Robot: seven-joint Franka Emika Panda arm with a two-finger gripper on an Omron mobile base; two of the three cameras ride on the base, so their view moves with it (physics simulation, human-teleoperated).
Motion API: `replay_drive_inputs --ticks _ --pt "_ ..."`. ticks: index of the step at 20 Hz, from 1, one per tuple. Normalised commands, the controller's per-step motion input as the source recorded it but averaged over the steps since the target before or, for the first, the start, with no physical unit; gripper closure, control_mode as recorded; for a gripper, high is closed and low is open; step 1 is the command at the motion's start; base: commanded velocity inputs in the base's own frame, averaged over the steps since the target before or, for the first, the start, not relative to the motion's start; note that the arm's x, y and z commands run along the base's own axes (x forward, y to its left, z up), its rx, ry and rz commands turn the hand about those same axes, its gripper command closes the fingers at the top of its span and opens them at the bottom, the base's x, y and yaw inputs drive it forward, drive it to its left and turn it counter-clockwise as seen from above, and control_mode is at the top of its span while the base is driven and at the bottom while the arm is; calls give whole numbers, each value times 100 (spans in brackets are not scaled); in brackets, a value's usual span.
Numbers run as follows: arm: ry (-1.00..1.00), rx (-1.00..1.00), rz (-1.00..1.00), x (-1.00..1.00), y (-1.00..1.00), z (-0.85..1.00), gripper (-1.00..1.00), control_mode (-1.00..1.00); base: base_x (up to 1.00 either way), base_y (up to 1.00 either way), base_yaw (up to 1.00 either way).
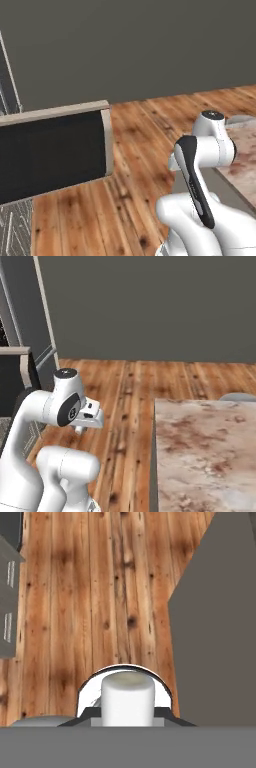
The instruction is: Pick the marshmallow from the counter and place it in the microwave.
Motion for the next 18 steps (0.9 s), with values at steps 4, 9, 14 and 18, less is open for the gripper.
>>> replay_drive_inputs --ticks 4,9,14,18 --pt "0 0 0 0 0 0 100 100 100 1 1" --pt "0 0 0 0 0 0 100 100 100 0 5" --pt "0 0 0 0 0 0 100 100 100 0 9" --pt "0 0 0 0 0 0 100 100 100 1 11"
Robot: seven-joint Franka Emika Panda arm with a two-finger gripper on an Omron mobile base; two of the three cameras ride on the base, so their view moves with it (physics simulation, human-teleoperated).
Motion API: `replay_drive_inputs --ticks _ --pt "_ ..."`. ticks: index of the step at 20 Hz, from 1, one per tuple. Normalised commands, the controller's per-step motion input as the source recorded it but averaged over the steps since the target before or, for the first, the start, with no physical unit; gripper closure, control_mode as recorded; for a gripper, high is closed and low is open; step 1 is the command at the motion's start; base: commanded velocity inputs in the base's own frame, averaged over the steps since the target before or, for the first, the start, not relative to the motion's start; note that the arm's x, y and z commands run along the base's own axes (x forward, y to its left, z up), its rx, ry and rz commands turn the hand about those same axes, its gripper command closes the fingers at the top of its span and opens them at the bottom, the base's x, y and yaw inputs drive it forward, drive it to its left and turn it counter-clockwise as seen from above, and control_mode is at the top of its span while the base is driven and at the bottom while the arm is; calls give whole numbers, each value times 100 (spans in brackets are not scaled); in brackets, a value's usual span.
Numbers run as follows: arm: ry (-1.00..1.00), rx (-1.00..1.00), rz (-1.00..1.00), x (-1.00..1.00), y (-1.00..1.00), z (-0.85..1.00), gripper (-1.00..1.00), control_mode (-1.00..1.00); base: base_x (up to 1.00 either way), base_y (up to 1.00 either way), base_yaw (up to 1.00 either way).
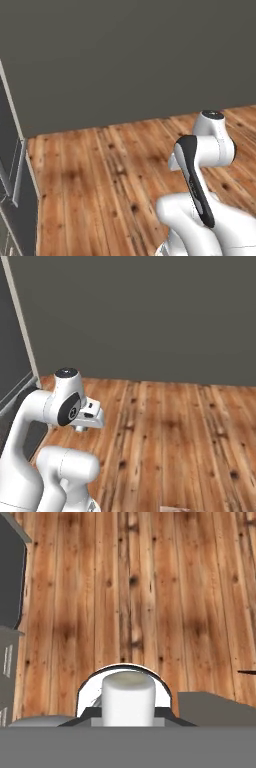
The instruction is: Pick the marshmallow from the counter and place it in the microwave.
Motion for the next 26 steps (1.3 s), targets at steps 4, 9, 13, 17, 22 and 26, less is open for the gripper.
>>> replay_drive_inputs --ticks 4,9,13,17,22,26 --pt "0 0 0 0 0 0 100 100 100 21 39" --pt "0 0 0 0 0 0 100 100 42 0 91" --pt "0 0 0 0 0 0 100 100 0 0 100" --pt "0 0 0 0 0 0 100 100 0 0 100" --pt "0 0 0 0 0 0 100 100 -1 0 100" --pt "0 0 0 0 0 0 100 100 0 0 100"
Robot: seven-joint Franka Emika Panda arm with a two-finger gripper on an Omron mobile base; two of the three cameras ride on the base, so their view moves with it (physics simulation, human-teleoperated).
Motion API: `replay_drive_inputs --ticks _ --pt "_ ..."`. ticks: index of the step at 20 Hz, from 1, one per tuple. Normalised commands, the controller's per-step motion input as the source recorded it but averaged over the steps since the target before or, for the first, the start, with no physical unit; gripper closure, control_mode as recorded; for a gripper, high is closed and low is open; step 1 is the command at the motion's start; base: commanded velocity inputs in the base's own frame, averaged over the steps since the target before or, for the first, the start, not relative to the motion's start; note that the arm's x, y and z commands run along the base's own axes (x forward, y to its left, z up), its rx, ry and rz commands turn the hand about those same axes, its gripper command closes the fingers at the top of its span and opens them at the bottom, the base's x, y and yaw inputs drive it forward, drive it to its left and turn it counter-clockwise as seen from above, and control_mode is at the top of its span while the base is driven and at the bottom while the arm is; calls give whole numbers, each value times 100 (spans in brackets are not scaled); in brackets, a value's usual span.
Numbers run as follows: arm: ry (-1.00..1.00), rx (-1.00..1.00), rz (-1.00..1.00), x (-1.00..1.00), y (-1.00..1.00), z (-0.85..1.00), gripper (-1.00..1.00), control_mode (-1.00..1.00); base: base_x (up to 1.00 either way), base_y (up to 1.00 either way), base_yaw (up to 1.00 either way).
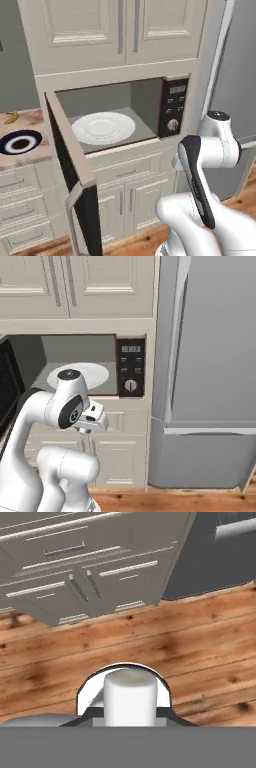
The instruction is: Pick the marshmallow from the counter and place it in the microwave.
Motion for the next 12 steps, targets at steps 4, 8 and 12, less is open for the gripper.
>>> replay_drive_inputs --ticks 4,8,12 --pt "0 0 0 0 0 0 100 100 53 0 91" --pt "0 0 0 0 0 0 100 100 52 -15 34" --pt "0 0 0 0 0 0 100 100 60 -4 12"
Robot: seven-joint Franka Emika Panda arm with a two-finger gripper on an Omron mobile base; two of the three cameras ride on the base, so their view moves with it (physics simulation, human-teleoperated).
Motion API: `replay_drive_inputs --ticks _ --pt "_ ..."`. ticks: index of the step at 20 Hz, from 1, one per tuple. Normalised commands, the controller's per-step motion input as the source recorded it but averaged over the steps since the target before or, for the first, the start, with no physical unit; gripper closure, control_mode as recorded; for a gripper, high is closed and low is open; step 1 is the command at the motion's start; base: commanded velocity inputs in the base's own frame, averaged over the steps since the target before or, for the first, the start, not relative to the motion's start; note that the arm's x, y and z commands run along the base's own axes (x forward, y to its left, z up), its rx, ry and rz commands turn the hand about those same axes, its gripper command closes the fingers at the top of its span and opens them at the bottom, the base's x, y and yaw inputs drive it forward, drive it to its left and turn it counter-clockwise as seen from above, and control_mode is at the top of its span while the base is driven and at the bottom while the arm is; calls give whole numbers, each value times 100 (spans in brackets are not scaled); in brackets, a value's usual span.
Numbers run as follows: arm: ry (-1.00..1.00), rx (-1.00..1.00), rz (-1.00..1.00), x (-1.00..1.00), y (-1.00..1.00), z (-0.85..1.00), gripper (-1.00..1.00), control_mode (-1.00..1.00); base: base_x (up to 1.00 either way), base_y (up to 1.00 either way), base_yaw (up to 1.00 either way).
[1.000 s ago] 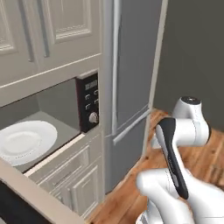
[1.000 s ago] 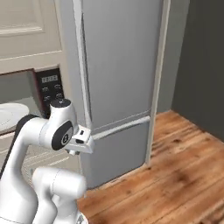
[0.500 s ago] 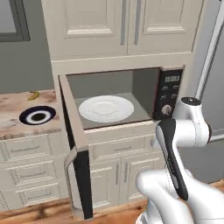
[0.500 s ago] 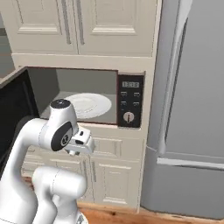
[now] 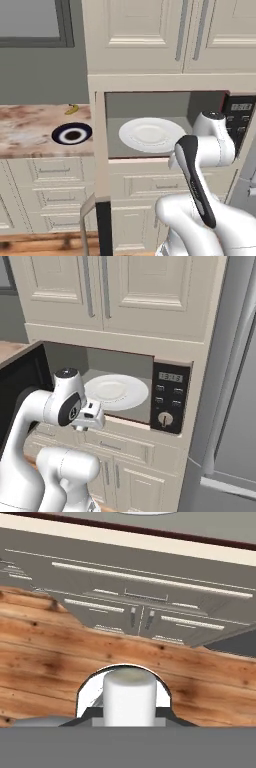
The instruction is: Pick the marshmallow from the counter and place it in the microwave.
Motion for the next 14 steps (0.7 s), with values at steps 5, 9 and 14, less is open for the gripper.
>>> replay_drive_inputs --ticks 5,9,14 --pt "0 0 0 0 0 0 100 100 27 -6 5" --pt "0 0 0 0 0 0 100 100 41 0 1" --pt "0 0 0 0 0 0 100 100 0 0 2"
